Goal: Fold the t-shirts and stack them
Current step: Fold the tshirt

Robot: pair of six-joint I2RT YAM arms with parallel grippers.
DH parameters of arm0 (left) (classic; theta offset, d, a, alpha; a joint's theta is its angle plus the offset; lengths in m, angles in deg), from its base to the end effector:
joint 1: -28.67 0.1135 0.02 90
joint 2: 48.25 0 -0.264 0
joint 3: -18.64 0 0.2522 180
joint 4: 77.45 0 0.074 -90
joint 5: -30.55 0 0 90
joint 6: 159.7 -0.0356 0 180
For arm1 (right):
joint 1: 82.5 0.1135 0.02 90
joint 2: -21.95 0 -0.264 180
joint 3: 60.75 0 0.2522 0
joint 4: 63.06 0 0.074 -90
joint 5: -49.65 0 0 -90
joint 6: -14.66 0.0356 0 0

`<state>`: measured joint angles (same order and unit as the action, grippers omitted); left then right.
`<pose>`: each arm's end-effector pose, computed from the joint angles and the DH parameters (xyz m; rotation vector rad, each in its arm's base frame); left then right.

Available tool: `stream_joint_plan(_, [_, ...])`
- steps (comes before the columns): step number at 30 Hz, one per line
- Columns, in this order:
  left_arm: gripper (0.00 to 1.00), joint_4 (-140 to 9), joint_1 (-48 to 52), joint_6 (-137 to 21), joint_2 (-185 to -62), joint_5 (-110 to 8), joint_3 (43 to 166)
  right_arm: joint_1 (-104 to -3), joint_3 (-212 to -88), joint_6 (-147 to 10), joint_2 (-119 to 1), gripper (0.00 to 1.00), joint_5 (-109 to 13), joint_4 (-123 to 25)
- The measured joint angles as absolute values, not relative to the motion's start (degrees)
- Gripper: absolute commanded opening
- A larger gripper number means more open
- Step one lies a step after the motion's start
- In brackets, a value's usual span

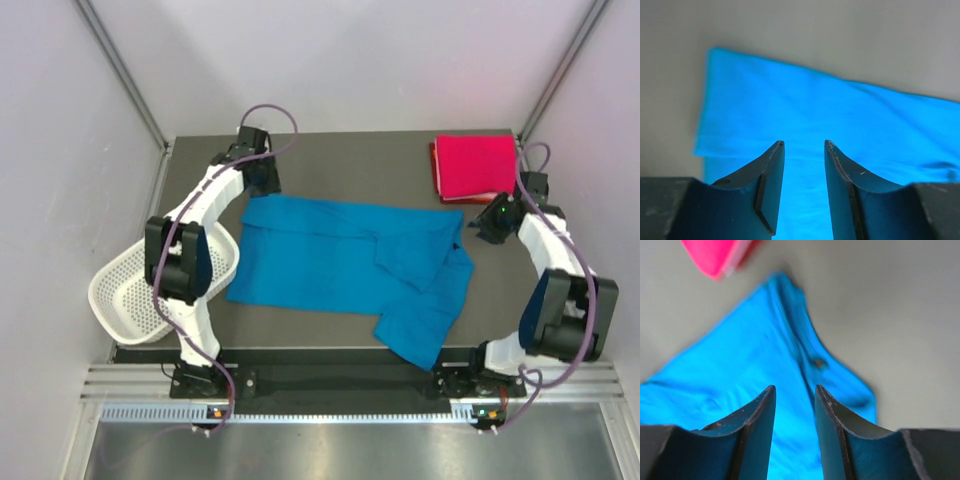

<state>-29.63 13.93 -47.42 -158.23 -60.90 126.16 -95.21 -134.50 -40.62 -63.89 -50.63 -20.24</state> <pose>0.4182 -0.1091 0.2665 -0.1733 2.4586 -0.2531 0.3039 -0.0620 0.2348 0.9585 2.3622 0.3788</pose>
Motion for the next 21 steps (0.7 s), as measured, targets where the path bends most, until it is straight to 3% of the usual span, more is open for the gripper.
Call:
stream_joint_plan(5, [0.43, -26.57, 20.70, -49.28, -158.23, -61.95, 123.01, -91.75, -128.88, -39.11, -57.49, 0.38, -47.31, -14.91])
stream_joint_plan(10, [0.43, -25.41, 25.90, -49.54, -158.36, -61.86, 119.23, -81.96, -123.19, -36.07, -56.09, 0.37, -45.45, -13.42])
stream_joint_plan(21, [0.41, -25.08, 25.40, -49.76, -161.46, -60.11, 119.42, -72.35, -117.51, -28.62, -55.31, 0.36, -41.76, -13.97])
